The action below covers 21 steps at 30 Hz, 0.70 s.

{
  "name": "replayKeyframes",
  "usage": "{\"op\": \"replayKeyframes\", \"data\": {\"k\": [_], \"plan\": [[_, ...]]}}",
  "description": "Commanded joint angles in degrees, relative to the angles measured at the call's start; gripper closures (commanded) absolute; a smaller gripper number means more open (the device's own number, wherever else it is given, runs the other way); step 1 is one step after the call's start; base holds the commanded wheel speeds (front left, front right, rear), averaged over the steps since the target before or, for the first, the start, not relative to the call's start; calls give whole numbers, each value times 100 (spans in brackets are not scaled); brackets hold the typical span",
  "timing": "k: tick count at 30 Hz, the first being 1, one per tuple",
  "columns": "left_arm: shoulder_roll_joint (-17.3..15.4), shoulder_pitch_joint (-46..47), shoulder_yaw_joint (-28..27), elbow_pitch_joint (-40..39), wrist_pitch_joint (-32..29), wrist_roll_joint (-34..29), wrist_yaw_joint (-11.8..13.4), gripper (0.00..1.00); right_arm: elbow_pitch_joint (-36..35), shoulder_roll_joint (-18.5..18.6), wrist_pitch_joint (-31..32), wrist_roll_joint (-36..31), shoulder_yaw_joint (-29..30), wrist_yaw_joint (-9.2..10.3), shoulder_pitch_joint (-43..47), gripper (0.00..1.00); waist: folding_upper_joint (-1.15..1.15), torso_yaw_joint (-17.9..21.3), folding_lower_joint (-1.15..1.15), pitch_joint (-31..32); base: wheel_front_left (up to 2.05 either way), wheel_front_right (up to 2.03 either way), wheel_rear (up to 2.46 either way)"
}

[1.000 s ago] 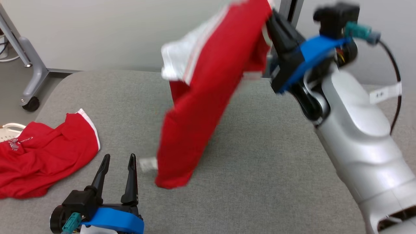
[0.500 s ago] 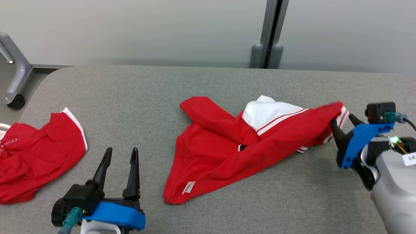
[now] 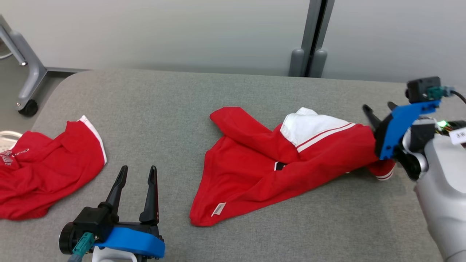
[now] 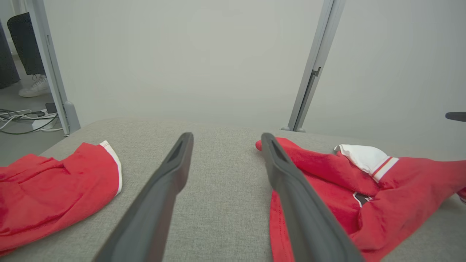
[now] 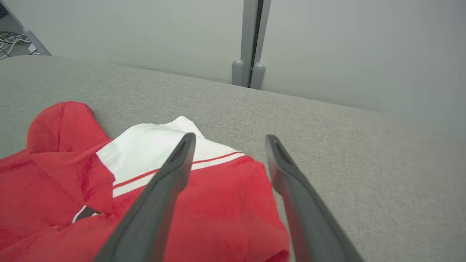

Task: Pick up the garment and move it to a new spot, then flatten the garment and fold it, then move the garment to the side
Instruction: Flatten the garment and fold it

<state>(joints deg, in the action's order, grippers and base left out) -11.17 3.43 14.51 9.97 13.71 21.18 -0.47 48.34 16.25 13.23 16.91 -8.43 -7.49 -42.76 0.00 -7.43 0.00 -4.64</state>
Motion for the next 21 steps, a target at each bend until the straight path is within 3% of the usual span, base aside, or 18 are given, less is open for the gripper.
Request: {"op": "replayKeyframes", "data": {"k": [1, 10, 21], "plan": [[-17, 62, 9, -25, 5, 19, 5, 0, -114, -58, 142, -43, 18, -1, -79, 0, 0, -66, 0, -73, 0, 0, 0], [89, 357, 125, -39, 55, 11, -60, 0, -502, -659, 1338, -340, -378, -1, -381, 0, 0, -492, 0, -574, 0, 0, 0], [247, 699, 298, 175, 106, -57, -179, 0, -177, -735, 1477, -1180, -812, 0, -186, 0, 0, -814, 0, -824, 0, 0, 0]]}}
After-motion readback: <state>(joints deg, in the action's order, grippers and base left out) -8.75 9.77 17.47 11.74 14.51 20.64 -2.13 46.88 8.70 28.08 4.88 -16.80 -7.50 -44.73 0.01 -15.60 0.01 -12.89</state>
